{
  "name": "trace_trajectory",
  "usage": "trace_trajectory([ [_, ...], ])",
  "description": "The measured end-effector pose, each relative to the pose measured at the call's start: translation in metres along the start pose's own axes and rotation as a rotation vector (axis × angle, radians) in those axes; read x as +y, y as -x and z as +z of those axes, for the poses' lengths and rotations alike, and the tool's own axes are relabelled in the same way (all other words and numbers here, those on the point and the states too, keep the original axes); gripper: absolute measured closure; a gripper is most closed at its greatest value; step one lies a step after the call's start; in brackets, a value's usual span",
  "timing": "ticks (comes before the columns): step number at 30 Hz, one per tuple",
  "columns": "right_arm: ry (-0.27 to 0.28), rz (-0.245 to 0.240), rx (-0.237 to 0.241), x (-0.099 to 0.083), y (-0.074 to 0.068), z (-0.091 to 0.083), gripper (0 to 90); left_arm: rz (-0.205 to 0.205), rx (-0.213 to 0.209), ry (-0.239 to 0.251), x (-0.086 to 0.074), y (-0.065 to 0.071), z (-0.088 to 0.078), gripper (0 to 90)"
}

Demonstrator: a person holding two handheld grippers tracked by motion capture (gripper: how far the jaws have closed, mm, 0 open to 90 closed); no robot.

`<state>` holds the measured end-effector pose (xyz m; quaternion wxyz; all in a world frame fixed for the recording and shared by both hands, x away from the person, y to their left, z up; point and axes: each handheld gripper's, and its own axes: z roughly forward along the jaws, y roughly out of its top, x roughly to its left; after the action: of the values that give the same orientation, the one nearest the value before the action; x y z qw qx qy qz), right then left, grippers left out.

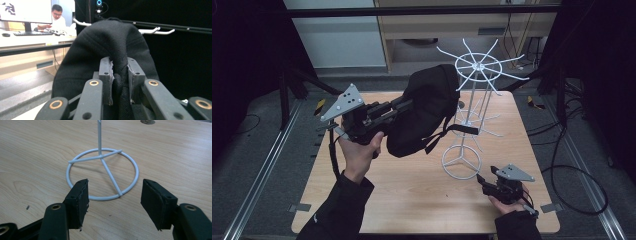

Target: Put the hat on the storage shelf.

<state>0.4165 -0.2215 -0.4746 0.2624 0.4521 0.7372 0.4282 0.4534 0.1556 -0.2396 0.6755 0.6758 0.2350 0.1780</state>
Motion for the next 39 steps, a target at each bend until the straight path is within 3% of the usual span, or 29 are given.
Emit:
trace_trajectory([
  [7,-0.007,0.0,0.0,0.0,-0.001,0.0,39.1,-0.008,0.019,-0.05,-0.011,-0.001,0.006,75.5],
  [14,-0.009,-0.001,0.0,0.0,-0.001,0.001,39.1,0.014,0.034,-0.102,-0.018,0.003,0.014,74.3],
  [22,-0.009,-0.002,-0.001,-0.001,0.0,0.001,39.0,0.029,0.04,-0.121,-0.022,0.003,0.014,66.1],
  [30,-0.01,0.005,0.001,-0.001,0.0,0.0,39.0,0.045,0.063,-0.113,-0.027,0.003,-0.003,50.0],
  [34,-0.009,0.011,-0.003,-0.001,0.001,0.0,38.7,0.041,0.094,-0.12,-0.033,0.001,-0.021,43.5],
  [39,-0.012,0.022,-0.005,-0.002,0.002,-0.001,38.4,0.023,0.153,-0.142,-0.054,-0.008,-0.05,39.5],
])
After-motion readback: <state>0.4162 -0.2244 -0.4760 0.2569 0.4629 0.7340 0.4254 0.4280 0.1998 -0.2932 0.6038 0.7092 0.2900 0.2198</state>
